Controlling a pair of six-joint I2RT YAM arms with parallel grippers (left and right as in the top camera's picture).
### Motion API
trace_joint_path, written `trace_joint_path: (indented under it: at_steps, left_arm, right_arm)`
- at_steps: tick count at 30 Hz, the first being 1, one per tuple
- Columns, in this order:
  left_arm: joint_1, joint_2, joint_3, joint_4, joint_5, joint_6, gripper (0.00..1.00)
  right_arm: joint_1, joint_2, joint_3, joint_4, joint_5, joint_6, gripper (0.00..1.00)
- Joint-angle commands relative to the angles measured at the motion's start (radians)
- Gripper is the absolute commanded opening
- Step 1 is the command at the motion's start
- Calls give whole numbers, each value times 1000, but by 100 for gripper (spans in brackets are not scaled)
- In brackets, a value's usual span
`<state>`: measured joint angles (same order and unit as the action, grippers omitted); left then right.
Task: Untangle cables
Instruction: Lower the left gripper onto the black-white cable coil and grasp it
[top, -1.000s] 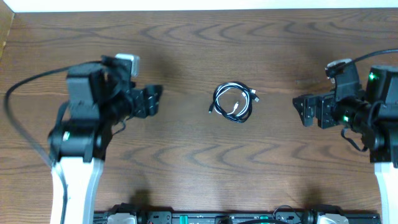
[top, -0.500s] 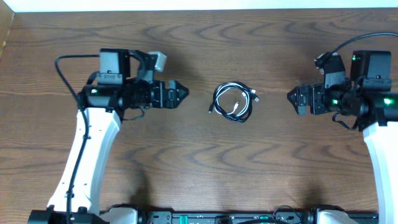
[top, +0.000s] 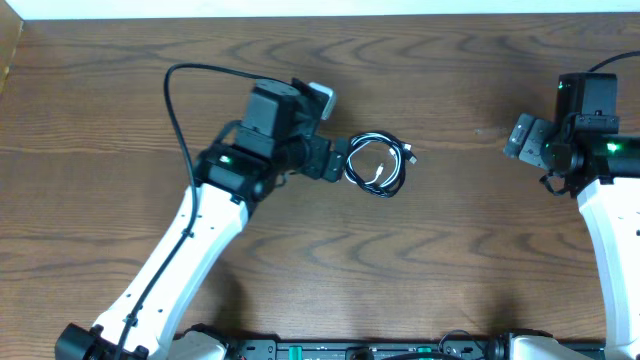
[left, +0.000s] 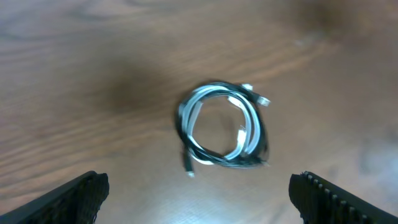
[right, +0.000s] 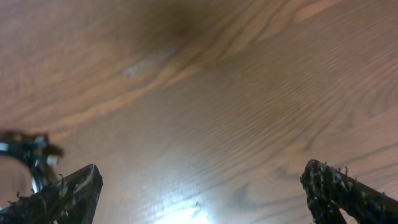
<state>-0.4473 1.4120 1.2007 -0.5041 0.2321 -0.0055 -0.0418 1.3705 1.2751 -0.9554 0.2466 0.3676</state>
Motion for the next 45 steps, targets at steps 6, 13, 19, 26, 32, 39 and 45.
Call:
trace_joint_path:
  at_steps: [6,13,19,26,32,39,45]
  left_arm:
    - [-50,80,-8,98,-214,-87,98]
    - [-50,204,-8,200,46,-86,98]
    - [-50,309,-8,274,176,-86,98]
    - [-50,430,-8,293,177,-86,98]
    - [-50,484,-8,305,176,-86,98]
    - [-50,515,-8,303,164,-86,98]
    - [-50,541,-8,259,67,-86,98]
  right_arm:
    - [-3,6,18,130,-372,-335,99]
    - [-3,16,18,137,-447,-455,99]
    - [-3,48,17,168,-405,-455,99]
    - [-3,147,17,166,-361,-451,99]
    - [-3,224,17,171,-360,-451,99]
    - [-3,264,17,163,-362,-423,99]
    - [-3,264,17,162,-362,-390,99]
